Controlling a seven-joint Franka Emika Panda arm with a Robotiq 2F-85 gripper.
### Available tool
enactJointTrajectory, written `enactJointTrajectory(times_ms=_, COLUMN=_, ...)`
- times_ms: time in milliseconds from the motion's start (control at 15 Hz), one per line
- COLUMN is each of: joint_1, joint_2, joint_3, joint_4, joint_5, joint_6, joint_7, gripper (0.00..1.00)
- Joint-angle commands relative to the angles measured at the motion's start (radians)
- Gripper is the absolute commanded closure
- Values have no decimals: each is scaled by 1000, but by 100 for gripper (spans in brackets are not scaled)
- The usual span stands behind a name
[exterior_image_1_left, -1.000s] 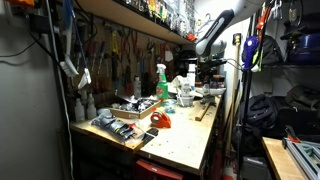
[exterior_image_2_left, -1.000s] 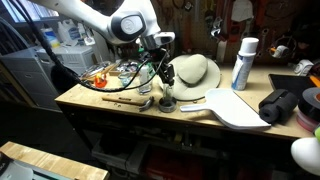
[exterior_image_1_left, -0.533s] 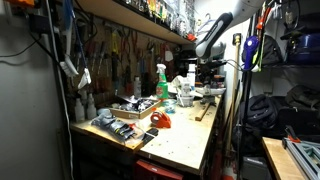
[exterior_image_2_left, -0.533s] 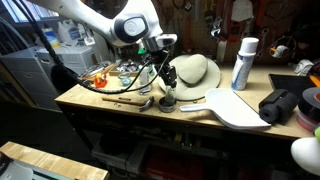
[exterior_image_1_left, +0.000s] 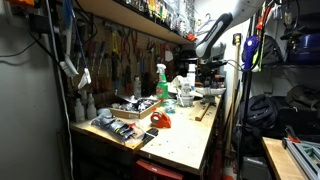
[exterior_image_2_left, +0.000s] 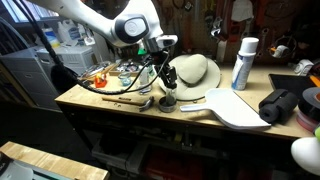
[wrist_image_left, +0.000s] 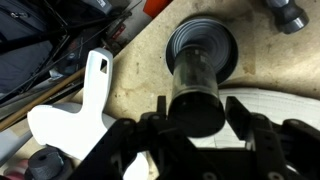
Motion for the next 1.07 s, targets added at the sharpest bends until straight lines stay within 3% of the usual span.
enactJointTrajectory(times_ms=0, joint_1=4, joint_2=-3, joint_3=-5, joint_4=10, joint_5=-8, joint_6=-37, joint_7=6, gripper=5)
enactJointTrajectory(times_ms=67, joint_1=4, joint_2=-3, joint_3=-5, joint_4=12, joint_5=-8, joint_6=-40, joint_7=6, gripper=1)
enactJointTrajectory(times_ms=467, joint_1=5, joint_2=-27, joint_3=-5, joint_4=14, joint_5=-12, joint_6=-74, joint_7=-7, gripper=0)
enactJointTrajectory(times_ms=800, joint_1=-60, joint_2=-185, joint_3=11, joint_4=-9, joint_5=-2, joint_6=-233, joint_7=-396, gripper=0)
enactJointTrajectory(times_ms=933, joint_1=-116, joint_2=-255, joint_3=34, joint_4=-22, joint_5=5, joint_6=-268, joint_7=-551, gripper=0)
enactJointTrajectory(times_ms=1000, joint_1=-67, joint_2=-165, joint_3=5, joint_4=34, joint_5=1, joint_6=-241, joint_7=-430, gripper=0)
